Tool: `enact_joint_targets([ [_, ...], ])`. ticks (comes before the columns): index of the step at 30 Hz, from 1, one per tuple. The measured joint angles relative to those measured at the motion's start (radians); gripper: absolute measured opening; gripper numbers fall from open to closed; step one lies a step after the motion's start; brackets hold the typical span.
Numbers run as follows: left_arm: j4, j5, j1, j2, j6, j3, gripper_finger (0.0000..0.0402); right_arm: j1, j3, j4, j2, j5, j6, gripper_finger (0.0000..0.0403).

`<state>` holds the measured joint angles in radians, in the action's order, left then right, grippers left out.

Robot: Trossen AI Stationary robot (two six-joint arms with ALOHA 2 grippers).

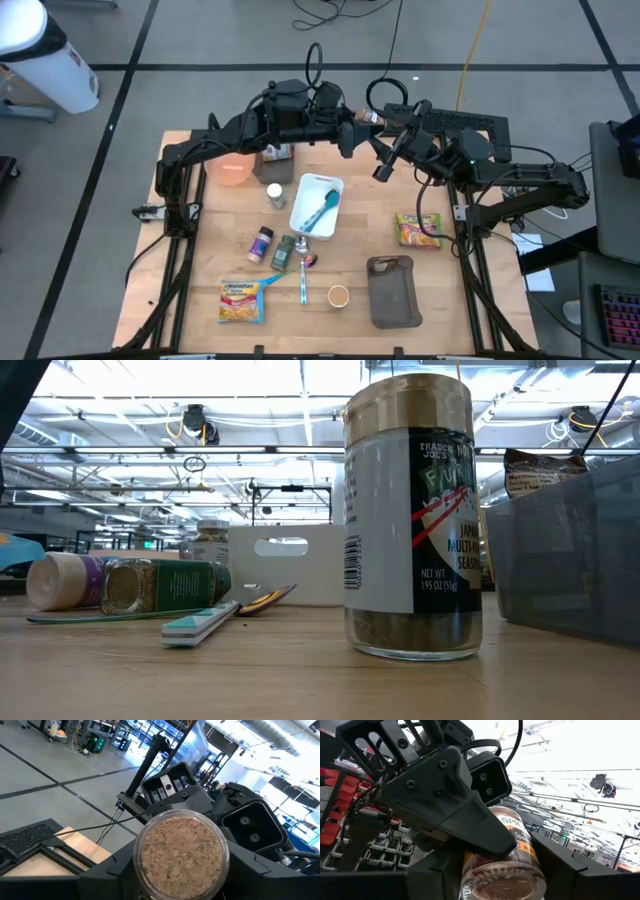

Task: Pick & Place Food Item
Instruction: Put the brown seasoning bottle into the bottom black bin

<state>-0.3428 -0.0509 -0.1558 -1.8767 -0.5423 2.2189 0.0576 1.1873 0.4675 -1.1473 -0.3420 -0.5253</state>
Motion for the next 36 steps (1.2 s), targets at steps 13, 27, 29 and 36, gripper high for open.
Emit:
enact_joint_targets([
  [13,-0.019,-0.05,0.002,0.0,0.087,0.0,0.02,-0.001,-0.002,-0.049,-0.004,0.005,0.038,0.0277],
  [27,-0.224,-0.038,-0.016,0.041,0.289,0.0,0.02,-0.045,0.001,-0.269,0.043,0.032,0.097,0.027],
  [29,-0.294,-0.026,-0.019,0.053,0.344,0.0,0.02,-0.046,-0.002,-0.322,0.059,0.034,0.13,0.0269],
  [36,-0.523,0.045,-0.01,0.079,0.499,0.0,0.02,-0.044,0.001,-0.378,0.105,0.139,0.346,0.0267],
])
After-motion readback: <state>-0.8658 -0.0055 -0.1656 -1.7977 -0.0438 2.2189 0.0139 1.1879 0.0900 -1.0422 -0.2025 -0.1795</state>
